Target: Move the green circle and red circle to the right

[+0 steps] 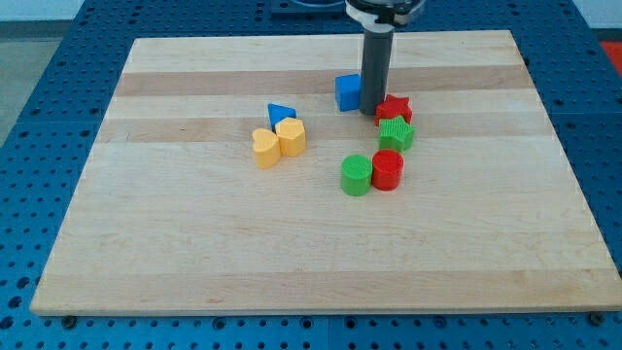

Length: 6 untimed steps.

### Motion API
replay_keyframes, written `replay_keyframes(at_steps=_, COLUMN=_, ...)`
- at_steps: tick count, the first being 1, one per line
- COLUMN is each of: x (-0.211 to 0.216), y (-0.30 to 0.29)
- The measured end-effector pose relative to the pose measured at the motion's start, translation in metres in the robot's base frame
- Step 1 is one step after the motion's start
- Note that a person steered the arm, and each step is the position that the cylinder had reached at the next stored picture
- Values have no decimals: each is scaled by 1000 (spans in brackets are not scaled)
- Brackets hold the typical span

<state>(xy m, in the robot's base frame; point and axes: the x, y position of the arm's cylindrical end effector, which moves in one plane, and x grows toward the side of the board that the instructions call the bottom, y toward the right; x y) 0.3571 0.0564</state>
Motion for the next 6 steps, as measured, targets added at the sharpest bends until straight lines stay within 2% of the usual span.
replay_keyframes(at_steps=1, x=46, y=4)
replay_keyframes(at_steps=3, x=101, y=-56)
replay_keyframes(at_steps=4, x=139, y=-50)
replay_keyframes(at_steps=6, x=131, y=-79)
